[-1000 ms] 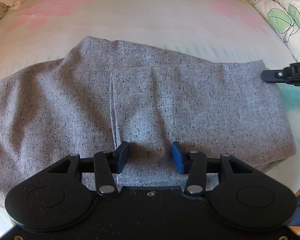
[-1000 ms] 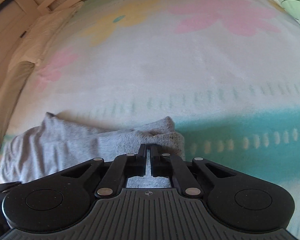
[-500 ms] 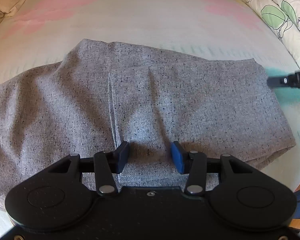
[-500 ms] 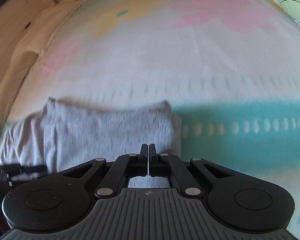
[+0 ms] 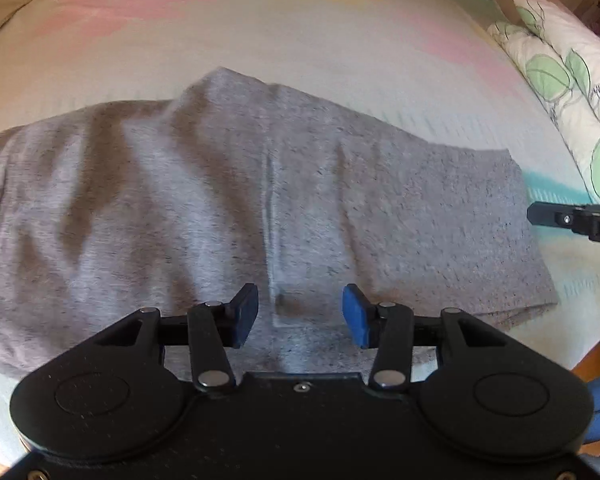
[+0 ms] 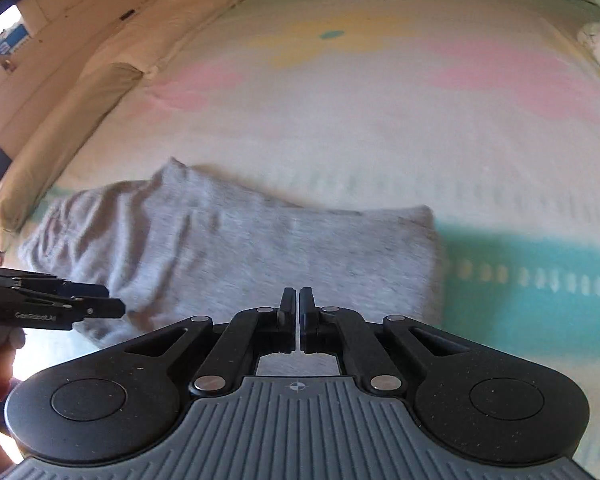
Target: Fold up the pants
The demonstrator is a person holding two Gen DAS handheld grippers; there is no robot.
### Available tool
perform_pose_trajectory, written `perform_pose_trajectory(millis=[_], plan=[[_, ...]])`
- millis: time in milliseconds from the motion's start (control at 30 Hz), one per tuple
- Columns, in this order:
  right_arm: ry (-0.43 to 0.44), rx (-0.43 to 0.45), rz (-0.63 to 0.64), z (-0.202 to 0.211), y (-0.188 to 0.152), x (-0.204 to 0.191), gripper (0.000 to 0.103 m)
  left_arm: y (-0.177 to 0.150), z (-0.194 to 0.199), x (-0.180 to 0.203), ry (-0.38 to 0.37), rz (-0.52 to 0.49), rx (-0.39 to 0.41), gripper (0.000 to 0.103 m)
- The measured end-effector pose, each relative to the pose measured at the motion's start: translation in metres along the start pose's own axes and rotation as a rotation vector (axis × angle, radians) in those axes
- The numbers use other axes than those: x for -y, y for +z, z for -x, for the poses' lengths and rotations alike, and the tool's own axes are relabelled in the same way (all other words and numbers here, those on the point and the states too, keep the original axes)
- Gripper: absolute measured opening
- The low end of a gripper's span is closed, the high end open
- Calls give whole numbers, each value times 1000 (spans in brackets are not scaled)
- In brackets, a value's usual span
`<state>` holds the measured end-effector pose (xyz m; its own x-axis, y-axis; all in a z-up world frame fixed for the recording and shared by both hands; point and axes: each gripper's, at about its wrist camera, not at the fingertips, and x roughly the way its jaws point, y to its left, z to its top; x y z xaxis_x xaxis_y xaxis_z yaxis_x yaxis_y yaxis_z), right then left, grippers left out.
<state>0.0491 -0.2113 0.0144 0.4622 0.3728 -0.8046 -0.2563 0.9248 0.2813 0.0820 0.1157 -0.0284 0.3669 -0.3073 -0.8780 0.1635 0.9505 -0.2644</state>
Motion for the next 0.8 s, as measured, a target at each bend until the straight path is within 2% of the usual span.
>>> perform_pose_trajectory(millis=[100,167,267,367,467,600,633,667,800], plan=[[61,2,50,-16,11,-36,3,5,27,-25,88,31,112,54],[90,-12,72,-30,16,-56,3,7,44,-50,129,101,165,55],[121,-48,94,-47,16,-82,3,8,58,-88,172,234,205,55],[132,-77,126,-63,13,-105,3,7,68,-117,272,303,239,56],[124,-98,174,-75,7,-122,3,-2,75,-144,333,363,265,64],[89,-184,215,-96,-3,-132,3,-15,81,-175,338,463,285,66],[76,-205,218,-101,-6,-132,3,-18,80,-181,335,484,287,69],[76,-198,218,-103,-9,-131,3,-21,80,-186,331,498,286,72],[83,-205,222,-102,-7,-130,2,-34,76,-196,317,545,261,73]])
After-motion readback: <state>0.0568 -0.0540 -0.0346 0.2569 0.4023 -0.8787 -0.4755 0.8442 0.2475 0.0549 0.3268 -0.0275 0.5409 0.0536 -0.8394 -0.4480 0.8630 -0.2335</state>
